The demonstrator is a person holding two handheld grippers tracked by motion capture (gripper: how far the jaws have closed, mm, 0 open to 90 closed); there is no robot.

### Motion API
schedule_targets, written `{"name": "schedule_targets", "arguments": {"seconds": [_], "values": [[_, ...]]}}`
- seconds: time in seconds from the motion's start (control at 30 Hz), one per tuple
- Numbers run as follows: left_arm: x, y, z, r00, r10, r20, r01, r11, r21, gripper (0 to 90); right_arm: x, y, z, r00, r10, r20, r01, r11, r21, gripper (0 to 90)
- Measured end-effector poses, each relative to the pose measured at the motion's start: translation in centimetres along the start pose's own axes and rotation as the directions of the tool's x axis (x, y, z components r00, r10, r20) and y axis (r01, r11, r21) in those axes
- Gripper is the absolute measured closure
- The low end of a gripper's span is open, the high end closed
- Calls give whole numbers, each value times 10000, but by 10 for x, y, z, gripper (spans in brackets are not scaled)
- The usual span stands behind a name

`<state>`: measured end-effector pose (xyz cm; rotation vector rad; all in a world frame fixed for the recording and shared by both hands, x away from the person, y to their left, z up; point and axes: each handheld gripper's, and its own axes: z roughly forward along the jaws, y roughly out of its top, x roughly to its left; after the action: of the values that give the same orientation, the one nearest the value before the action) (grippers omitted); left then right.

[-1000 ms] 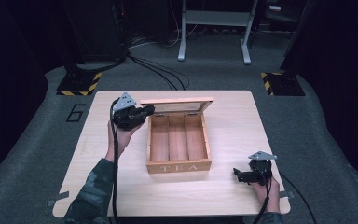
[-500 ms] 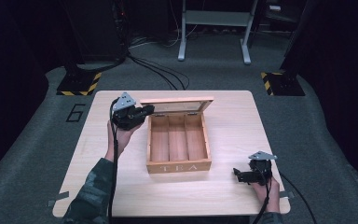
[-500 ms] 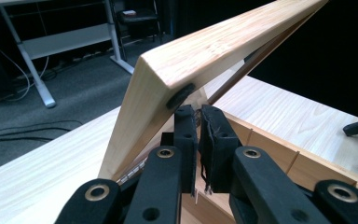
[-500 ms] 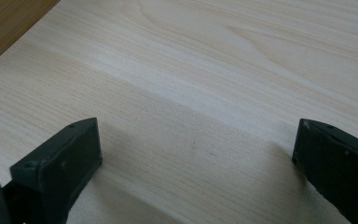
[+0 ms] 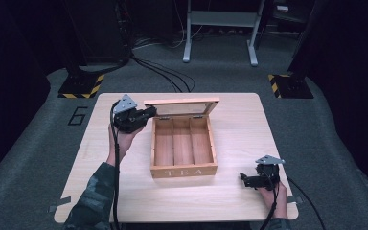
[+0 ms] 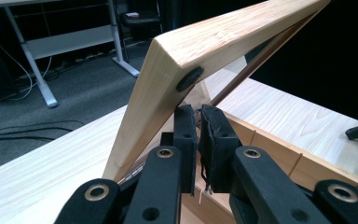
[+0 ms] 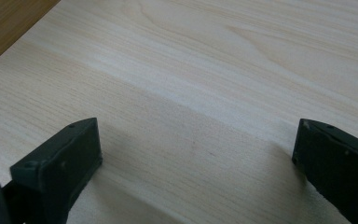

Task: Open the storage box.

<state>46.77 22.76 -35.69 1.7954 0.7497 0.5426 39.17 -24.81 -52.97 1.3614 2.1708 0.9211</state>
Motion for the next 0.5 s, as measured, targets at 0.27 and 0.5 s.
{"name": "schedule_targets", "arguments": {"seconds": [0.27, 0.5], "values": [[-1, -2, 2, 10000, 14, 4, -14, 10000, 27, 842, 0, 0, 0, 10000, -3, -1, 3, 10000, 1, 6], [-11, -10, 5, 9998, 104, 147, -105, 9999, 69, 838, 0, 0, 0, 10000, 0, -1, 0, 10000, 0, 7]]}}
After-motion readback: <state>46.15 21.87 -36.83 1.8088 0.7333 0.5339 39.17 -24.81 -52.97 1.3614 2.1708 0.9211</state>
